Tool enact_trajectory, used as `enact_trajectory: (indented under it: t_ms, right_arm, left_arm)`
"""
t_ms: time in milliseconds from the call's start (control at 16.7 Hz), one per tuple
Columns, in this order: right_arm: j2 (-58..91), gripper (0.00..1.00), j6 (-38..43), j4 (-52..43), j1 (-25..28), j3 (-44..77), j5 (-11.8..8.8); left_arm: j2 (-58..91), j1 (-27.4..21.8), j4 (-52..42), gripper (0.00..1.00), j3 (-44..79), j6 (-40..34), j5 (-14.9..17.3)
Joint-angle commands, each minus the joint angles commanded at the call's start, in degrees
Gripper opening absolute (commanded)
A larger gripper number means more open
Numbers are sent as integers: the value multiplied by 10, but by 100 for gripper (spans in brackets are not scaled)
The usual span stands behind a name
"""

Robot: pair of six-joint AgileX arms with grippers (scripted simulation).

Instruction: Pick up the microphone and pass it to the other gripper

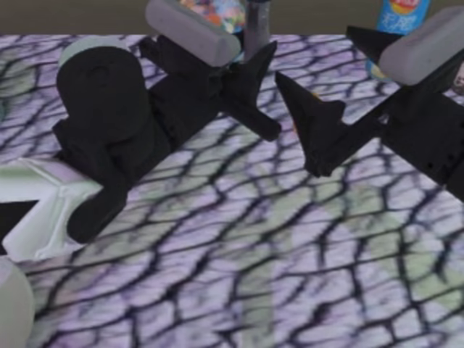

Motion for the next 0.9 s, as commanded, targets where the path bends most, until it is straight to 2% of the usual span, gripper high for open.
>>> enact_trajectory:
  t_ms: [480, 900]
  right_arm:
    - [17, 100, 0, 5, 5, 11, 0]
    - [196, 100, 0, 33, 15, 158, 12]
  left_arm:
    - [0, 0, 0, 0, 0, 0, 0]
    - [0, 0, 0, 0, 0, 0, 0]
